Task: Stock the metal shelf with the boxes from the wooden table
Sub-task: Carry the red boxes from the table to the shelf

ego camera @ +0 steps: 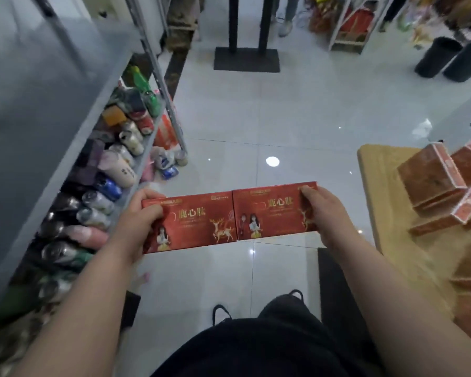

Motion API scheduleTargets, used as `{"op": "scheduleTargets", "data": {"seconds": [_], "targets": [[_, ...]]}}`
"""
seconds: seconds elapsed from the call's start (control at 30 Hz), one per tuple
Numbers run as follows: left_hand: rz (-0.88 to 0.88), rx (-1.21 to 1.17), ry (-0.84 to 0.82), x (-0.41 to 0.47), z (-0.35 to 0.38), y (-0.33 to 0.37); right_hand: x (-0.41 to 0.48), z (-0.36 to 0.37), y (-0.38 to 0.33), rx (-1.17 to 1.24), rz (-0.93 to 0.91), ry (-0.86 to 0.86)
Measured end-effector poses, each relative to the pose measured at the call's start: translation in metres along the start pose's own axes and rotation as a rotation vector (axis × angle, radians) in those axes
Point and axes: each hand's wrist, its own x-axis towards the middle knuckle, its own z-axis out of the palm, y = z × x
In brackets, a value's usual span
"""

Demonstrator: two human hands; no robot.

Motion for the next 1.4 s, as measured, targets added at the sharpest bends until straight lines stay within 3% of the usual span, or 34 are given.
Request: {"op": "scheduleTargets", "data": {"seconds": [0.43,0.8,1.07,1.4], "targets": [[-0.134,-0.225,0.668,-0.066,-0.075,-0.012,0.081,0.174,-0.082,-0.336,-0.183,-0.726],[-0.01,-0.411,1.28,-0.19,-0.078,-0.016,0.013,0.291,-0.145,-0.448,-0.482,-1.227],[0.22,-0.428,1.591,-0.294,-0.118,0.011,-0.119,0.354,-0.207,-0.364,-0.726,-1.405],[0.431,-0.383,1.692,-0.382,-0.243,0.045,-0.271,0.422,-0.273,-0.109,-0.886,-1.449]]}}
